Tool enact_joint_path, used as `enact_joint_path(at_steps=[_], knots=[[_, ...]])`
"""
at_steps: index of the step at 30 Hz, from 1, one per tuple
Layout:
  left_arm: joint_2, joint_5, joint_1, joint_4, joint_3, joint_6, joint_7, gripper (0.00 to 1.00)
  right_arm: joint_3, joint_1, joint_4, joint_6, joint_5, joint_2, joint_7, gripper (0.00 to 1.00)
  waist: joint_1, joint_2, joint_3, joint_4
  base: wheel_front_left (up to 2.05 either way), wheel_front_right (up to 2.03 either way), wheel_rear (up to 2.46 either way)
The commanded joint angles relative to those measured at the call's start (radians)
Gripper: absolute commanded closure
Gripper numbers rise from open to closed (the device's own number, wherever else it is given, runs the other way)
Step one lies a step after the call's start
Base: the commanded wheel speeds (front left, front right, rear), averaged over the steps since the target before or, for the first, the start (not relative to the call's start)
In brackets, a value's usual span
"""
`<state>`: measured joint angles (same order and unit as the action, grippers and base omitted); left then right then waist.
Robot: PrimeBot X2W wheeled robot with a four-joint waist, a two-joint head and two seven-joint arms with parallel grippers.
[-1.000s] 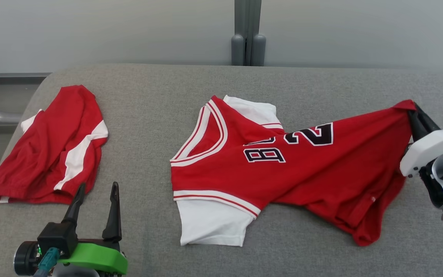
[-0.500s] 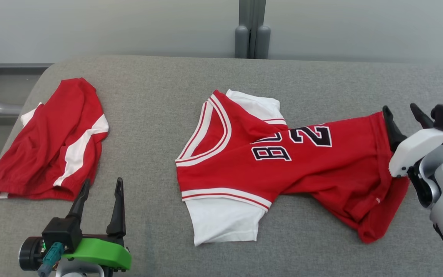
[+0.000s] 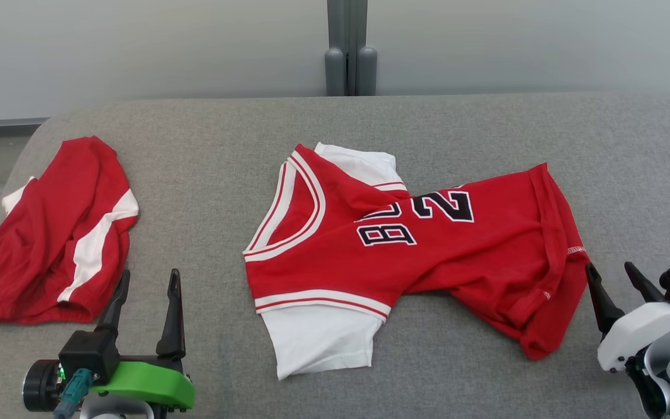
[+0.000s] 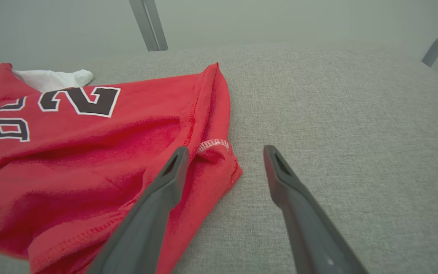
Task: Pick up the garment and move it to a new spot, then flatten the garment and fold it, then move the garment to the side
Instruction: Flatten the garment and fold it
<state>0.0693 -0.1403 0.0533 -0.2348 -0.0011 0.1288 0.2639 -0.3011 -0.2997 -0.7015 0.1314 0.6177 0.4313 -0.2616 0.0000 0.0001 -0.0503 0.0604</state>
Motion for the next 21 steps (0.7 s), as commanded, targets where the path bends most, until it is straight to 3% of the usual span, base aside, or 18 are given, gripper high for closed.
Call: enact_joint_path(at_steps=[1, 12, 21], knots=[[-0.002, -0.002, -0.003, 0.000, 0.000, 0.002, 0.001, 0.00, 0.009, 0.020, 0.011, -0.001, -0.007, 0.000, -0.004, 0.00, 0.0000, -0.0001, -0.006, -0.004, 0.00, 0.00, 0.00], [-0.001, 0.000, 0.010, -0.007, -0.021, 0.002, 0.001, 0.00, 0.007, 0.055, 0.079, -0.001, -0.035, -0.056, -0.003, 0.00, 0.0000, -0.0001, -0.008, 0.018, 0.00, 0.00, 0.00], [-0.002, -0.002, 0.006, -0.010, -0.029, 0.002, 0.001, 0.00, -0.023, 0.021, -0.005, -0.001, -0.011, -0.093, 0.033, 0.00, 0.0000, -0.0001, -0.017, 0.046, 0.00, 0.00, 0.00]])
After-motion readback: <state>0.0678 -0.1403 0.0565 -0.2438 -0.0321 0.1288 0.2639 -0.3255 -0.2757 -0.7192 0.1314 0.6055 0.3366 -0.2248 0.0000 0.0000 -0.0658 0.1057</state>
